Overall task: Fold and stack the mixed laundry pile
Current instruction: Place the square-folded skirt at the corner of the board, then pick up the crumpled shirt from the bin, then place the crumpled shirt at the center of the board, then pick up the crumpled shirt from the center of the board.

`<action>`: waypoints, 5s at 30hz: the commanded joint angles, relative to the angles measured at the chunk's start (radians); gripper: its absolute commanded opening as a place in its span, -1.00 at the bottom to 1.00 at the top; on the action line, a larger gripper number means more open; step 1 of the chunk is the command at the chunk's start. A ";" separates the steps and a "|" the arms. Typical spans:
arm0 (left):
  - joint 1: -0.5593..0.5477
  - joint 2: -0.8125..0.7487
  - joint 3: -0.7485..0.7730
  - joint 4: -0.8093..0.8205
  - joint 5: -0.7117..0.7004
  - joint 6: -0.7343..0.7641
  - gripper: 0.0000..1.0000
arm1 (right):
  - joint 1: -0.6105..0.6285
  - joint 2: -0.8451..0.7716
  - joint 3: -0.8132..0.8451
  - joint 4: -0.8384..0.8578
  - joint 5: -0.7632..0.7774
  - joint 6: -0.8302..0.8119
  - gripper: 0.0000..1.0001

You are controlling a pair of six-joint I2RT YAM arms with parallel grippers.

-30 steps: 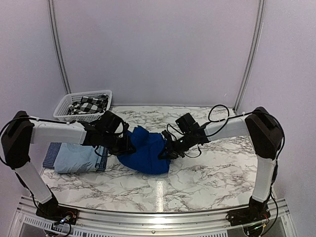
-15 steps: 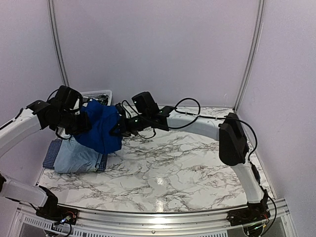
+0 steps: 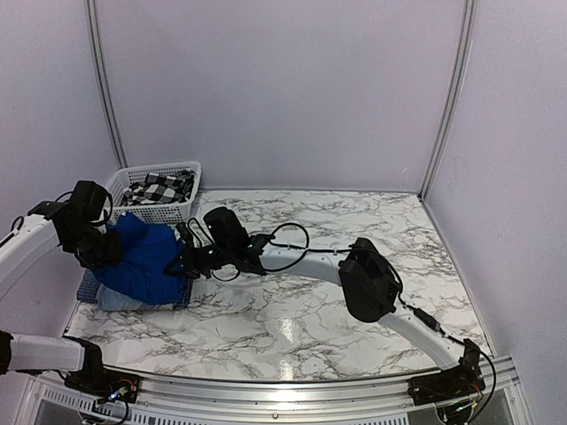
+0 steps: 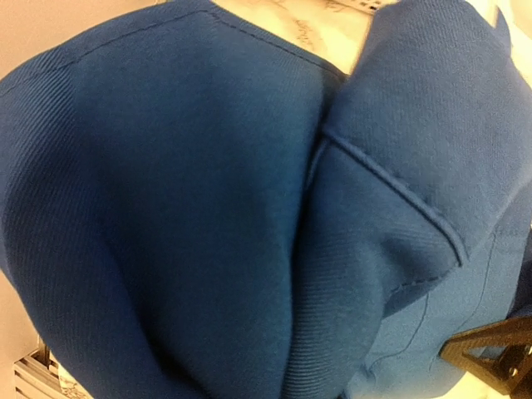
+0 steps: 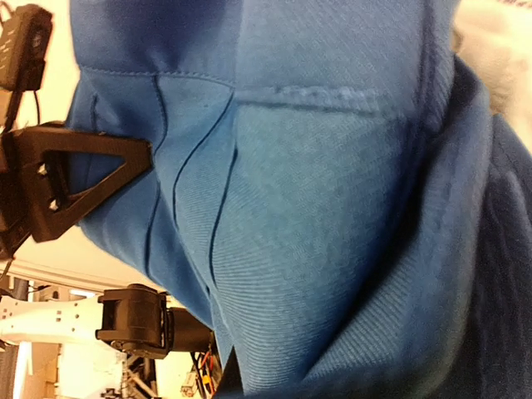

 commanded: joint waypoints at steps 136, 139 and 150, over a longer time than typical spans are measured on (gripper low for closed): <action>-0.509 0.555 0.650 0.373 -0.007 0.094 0.98 | -0.779 -1.574 -1.567 -0.405 0.218 -0.582 0.65; -0.510 0.588 0.597 0.371 0.138 0.110 0.98 | -0.727 -1.489 -1.520 -0.391 0.222 -0.596 0.63; -0.633 0.899 0.681 0.342 0.223 0.118 0.91 | -0.459 -1.133 -1.167 -0.560 0.550 -0.759 0.70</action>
